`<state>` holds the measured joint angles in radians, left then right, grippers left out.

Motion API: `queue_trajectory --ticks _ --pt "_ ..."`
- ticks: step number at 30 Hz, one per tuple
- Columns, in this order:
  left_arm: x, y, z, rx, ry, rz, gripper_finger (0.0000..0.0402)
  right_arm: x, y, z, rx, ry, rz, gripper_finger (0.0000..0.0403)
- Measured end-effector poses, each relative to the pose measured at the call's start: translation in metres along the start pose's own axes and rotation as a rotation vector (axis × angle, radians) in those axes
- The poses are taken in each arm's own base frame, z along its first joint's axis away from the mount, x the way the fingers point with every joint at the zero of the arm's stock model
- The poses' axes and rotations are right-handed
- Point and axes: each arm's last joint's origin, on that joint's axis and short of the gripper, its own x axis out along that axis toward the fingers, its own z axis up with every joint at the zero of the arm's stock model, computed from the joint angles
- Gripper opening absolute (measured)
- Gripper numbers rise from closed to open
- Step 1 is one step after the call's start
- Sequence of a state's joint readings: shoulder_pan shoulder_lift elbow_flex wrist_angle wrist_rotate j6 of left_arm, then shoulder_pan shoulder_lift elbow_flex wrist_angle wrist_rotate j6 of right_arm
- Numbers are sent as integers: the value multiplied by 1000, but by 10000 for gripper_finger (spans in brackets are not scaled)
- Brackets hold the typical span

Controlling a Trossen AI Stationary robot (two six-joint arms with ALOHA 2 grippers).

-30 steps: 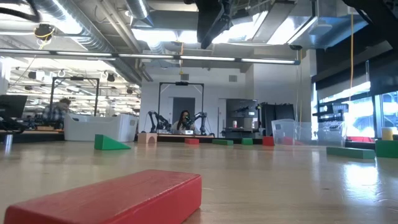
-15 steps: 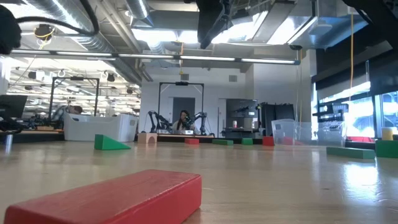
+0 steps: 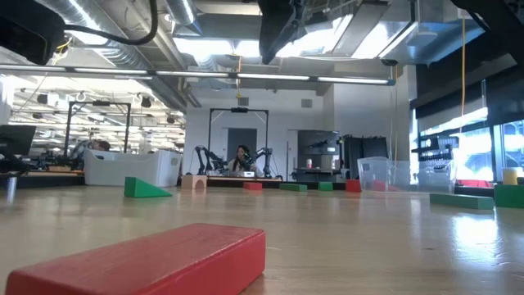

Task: Sort & place blocks by color
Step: Put the light brown block into the gray bin

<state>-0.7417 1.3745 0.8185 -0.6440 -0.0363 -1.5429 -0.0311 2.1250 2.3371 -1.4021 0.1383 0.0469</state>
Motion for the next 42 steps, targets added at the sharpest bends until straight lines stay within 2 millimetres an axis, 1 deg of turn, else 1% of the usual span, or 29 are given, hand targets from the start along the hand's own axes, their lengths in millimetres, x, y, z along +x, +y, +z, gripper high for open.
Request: queue_trajectory --ticks 3,7,10,12,22,25,35,38,42 --pt "0 0 2 -4 -2 -3 137 0 1 0 -83 -2 38 194" --pt "0 1 5 -12 -13 6 137 -1 7 5 -184 -63 224 194" --pt "0 1 5 -12 -12 9 137 -2 10 8 -215 -111 340 194" --pt "0 1 5 -12 -11 9 137 -3 12 10 -214 -131 367 194" --pt "-1 0 5 -39 -14 8 137 -3 11 15 -213 -182 366 194" --pt "-1 0 6 -46 -45 9 137 -4 12 17 -213 -205 364 194" --pt "-1 2 20 -115 -86 16 137 -5 11 24 -216 -283 359 194" --pt "-1 2 24 -128 -127 13 137 -6 11 26 -216 -302 358 194" --pt "-1 3 24 -139 -134 25 137 -6 12 28 -217 -324 356 194"
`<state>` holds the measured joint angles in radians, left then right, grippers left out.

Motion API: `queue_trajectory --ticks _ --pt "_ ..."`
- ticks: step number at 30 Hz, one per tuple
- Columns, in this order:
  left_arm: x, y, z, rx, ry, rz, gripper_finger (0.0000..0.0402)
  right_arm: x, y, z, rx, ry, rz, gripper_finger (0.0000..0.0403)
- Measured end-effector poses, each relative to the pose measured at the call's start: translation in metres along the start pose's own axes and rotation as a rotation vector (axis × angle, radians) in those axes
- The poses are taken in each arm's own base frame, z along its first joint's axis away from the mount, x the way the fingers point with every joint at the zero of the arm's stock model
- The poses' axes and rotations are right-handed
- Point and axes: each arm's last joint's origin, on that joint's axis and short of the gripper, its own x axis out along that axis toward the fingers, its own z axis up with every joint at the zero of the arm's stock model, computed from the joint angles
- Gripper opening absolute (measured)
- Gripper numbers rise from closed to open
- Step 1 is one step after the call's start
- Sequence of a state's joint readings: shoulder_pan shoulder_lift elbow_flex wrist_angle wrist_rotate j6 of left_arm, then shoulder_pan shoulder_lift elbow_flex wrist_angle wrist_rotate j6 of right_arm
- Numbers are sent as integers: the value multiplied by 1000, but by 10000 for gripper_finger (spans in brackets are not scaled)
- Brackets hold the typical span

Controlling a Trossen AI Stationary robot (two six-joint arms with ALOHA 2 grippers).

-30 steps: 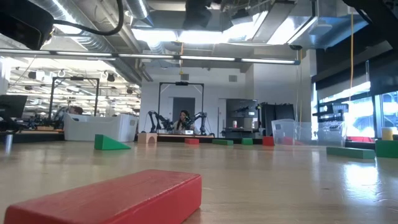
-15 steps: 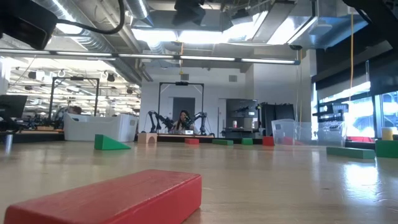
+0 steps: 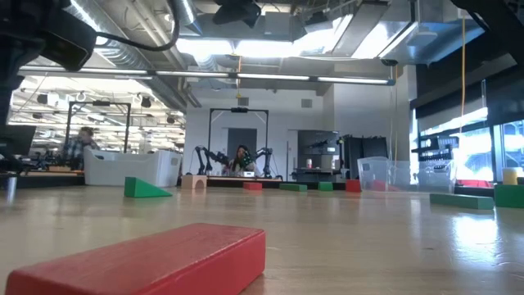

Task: Sort & place blocks by color
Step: Put the light brown block into the gray bin

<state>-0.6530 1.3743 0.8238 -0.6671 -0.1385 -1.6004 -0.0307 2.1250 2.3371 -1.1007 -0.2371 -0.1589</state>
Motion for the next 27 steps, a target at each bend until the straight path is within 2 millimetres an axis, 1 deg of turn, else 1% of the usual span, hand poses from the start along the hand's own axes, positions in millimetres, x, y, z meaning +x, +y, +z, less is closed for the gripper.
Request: queue_trajectory --ticks 5,9,15,18,22,25,27 --pt "0 0 0 -14 -12 -4 137 0 0 1 -3 -12 -2 194" --pt "0 -2 -2 -40 46 -16 137 0 0 1 -3 -12 -2 194" --pt "0 -2 -2 -49 51 -14 143 0 0 1 -3 -12 -2 194" --pt "0 -2 0 -56 57 -13 164 0 0 1 -3 -12 -2 194" --pt "0 -2 1 -58 79 -11 207 0 0 1 -3 -12 -2 194" --pt "0 -1 0 -5 73 -11 234 0 0 1 -3 -12 -2 194" --pt "0 -1 -2 34 65 -12 244 0 0 1 -3 -12 -2 194"
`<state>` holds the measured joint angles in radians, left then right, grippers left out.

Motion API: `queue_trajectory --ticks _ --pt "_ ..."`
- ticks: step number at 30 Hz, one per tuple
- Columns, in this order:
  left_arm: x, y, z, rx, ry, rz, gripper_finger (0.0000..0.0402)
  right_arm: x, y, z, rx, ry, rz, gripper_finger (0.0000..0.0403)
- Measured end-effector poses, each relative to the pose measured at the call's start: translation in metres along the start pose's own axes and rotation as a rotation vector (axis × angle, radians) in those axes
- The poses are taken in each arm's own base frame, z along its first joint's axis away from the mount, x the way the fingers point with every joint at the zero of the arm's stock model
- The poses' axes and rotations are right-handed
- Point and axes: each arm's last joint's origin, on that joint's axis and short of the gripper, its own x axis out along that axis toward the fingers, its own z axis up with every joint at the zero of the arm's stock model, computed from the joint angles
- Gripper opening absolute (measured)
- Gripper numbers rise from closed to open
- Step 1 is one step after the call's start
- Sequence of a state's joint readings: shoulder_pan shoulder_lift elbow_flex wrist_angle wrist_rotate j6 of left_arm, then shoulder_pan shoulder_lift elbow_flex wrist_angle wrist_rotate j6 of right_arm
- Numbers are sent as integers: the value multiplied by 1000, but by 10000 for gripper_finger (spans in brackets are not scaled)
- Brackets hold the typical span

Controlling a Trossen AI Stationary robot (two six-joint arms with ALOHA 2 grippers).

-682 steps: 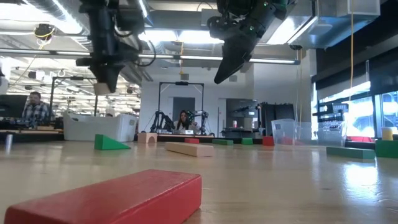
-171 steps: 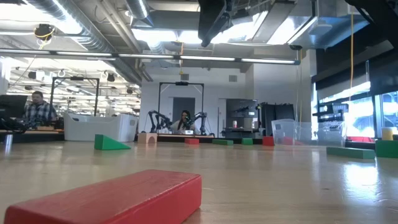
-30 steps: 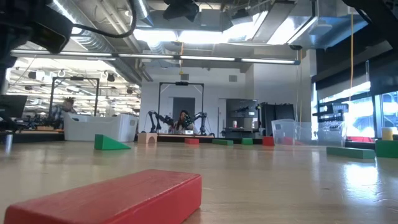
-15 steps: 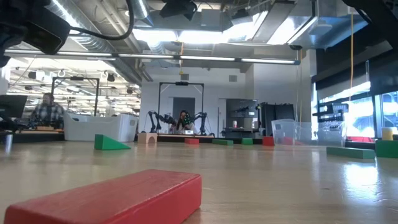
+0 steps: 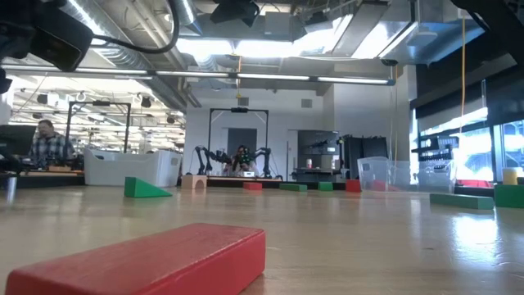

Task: Sort & place blocks by color
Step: Put the light brown block into the gray bin

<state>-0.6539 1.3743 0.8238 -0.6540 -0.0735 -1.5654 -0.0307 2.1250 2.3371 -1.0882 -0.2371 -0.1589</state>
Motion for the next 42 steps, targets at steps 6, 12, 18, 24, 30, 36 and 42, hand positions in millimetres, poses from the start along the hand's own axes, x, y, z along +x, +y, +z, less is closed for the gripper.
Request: queue_trajectory --ticks 6,12,18,24,30,36,42 --pt "3 0 -2 71 -11 12 249 0 0 0 0 0 0 194" --pt "30 1 -4 75 3 114 249 0 0 0 0 0 0 194" --pt "46 2 -5 70 4 175 249 0 0 0 0 0 0 194" --pt "55 2 -6 46 -2 197 249 0 0 1 -2 -6 -1 194" --pt "64 0 -6 43 -6 198 245 0 0 1 -1 -7 -1 194" --pt "65 0 -1 -3 7 198 185 0 0 1 -2 -7 -1 194" --pt "65 1 -1 -5 21 201 119 0 0 1 -2 -7 -1 194"
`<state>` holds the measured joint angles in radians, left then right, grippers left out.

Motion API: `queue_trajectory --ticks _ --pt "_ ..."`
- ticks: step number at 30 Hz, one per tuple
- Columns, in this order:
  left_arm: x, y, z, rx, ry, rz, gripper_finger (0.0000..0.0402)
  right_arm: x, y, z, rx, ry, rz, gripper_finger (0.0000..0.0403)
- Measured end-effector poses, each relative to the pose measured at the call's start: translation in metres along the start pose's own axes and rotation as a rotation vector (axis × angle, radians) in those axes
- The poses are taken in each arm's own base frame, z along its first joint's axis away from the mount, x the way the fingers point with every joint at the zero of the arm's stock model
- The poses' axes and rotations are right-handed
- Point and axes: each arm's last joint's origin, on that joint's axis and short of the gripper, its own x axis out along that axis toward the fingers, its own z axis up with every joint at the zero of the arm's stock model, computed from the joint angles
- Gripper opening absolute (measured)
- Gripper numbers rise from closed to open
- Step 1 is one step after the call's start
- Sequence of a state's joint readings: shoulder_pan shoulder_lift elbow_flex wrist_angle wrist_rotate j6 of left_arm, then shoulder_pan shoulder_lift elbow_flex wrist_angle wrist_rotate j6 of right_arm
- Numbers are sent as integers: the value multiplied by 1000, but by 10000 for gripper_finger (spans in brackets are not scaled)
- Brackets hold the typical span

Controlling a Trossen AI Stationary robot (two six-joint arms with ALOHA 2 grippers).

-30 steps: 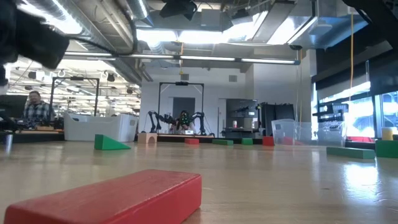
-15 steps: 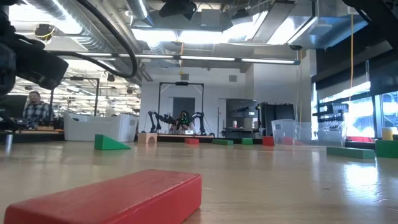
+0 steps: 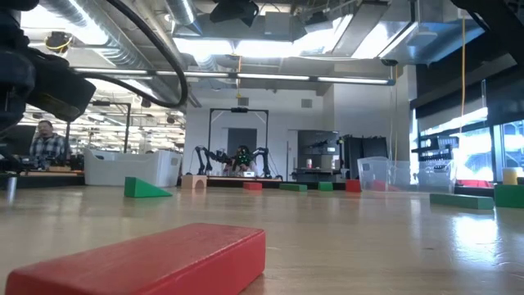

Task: Sort & place blocks by color
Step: Put the light brown block into the gray bin

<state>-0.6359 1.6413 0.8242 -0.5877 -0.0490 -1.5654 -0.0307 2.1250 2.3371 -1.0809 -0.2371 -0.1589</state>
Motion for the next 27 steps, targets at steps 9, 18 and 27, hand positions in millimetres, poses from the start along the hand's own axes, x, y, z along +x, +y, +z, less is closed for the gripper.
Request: queue_trajectory --ticks 9,18,27 --pt "-32 12 10 -31 -29 -34 119 0 0 0 0 0 0 194" --pt "-85 47 35 -135 -133 -46 119 0 0 2 -4 -20 -3 194" --pt "-114 86 74 -218 -312 2 119 0 -1 3 -4 -34 -19 194"
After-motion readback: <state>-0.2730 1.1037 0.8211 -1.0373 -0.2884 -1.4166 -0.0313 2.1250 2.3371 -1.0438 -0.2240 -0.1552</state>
